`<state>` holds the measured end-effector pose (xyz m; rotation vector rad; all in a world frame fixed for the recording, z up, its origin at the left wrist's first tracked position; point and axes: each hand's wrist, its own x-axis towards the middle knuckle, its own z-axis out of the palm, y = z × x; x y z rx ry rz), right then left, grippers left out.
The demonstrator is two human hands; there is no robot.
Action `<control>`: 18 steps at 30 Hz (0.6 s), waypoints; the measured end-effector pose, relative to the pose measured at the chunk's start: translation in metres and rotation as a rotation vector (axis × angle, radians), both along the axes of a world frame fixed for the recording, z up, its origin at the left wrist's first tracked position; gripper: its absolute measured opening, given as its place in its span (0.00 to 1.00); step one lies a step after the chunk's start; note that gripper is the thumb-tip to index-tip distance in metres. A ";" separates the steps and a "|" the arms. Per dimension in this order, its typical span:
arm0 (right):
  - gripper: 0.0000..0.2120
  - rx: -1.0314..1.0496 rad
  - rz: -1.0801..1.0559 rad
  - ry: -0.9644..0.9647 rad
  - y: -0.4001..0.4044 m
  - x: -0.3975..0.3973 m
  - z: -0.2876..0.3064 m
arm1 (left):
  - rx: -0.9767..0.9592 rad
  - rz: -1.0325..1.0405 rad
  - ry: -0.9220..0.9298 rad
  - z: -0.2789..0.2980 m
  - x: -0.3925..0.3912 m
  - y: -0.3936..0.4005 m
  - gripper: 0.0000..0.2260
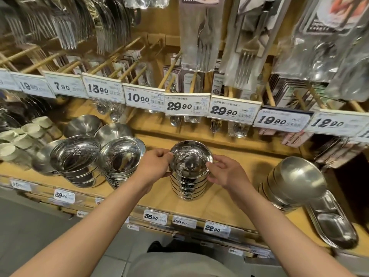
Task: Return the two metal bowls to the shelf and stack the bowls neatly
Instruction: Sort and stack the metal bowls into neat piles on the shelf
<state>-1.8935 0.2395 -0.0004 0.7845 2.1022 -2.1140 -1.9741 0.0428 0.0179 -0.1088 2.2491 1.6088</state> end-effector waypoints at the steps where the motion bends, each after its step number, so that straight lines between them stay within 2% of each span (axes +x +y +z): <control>1: 0.11 -0.005 -0.016 0.003 0.001 0.001 0.000 | 0.008 0.007 0.002 -0.003 0.001 -0.001 0.09; 3: 0.06 0.001 -0.040 -0.027 0.002 0.004 0.000 | 0.059 0.035 -0.020 -0.012 0.004 -0.003 0.10; 5: 0.09 -0.032 -0.034 -0.090 0.002 0.006 -0.003 | 0.127 0.062 -0.110 -0.023 0.007 -0.003 0.16; 8: 0.13 -0.204 0.004 -0.135 -0.002 0.011 -0.015 | 0.236 0.100 -0.315 -0.040 0.010 0.000 0.27; 9: 0.15 -0.252 0.025 -0.126 -0.005 0.013 -0.019 | 0.267 0.089 -0.372 -0.043 0.013 0.002 0.28; 12: 0.06 -0.323 0.065 -0.090 -0.018 0.017 -0.028 | 0.327 0.047 -0.455 -0.050 0.020 0.009 0.26; 15: 0.12 -0.337 -0.001 -0.091 -0.025 0.020 -0.032 | 0.344 0.044 -0.466 -0.055 0.022 0.011 0.28; 18: 0.12 -0.368 -0.035 -0.079 -0.017 0.026 -0.034 | 0.341 0.007 -0.457 -0.057 0.024 0.016 0.25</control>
